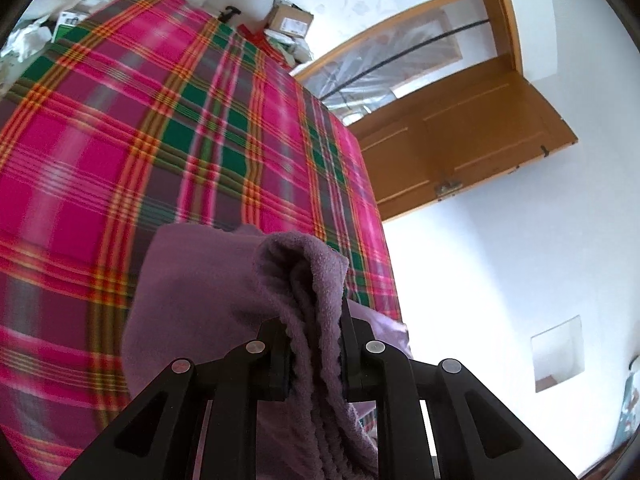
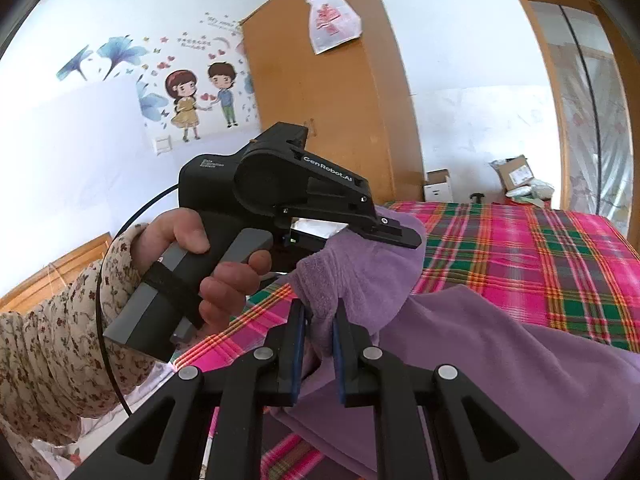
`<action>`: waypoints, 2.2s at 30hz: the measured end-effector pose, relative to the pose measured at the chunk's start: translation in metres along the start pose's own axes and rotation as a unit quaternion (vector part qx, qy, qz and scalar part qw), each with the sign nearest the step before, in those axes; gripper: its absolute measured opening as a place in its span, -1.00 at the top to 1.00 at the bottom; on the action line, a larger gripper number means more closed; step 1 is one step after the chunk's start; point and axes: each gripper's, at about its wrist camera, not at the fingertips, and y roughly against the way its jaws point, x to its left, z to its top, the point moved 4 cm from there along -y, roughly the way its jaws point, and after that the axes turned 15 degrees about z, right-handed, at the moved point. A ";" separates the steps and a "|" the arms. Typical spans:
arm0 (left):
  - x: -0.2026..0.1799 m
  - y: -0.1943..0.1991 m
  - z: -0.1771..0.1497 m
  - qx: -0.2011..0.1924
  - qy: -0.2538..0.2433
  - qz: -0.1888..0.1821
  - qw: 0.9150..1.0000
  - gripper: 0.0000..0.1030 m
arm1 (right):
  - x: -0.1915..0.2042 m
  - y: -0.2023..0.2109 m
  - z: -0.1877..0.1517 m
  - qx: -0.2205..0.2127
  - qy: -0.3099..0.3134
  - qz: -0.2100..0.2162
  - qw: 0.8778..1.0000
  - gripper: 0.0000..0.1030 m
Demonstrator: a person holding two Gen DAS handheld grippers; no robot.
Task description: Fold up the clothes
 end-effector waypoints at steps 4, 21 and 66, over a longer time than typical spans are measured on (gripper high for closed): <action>-0.013 -0.016 -0.002 0.012 -0.008 0.000 1.000 0.67 | -0.013 0.013 -0.003 -0.005 -0.016 -0.010 1.000 0.75; -0.031 -0.083 -0.016 0.068 -0.017 0.013 0.997 0.67 | -0.061 0.035 -0.036 0.008 -0.065 -0.049 0.997 0.74; 0.053 -0.003 -0.086 -0.068 0.035 0.064 0.995 0.30 | -0.158 0.043 -0.037 0.038 -0.191 -0.023 0.981 0.02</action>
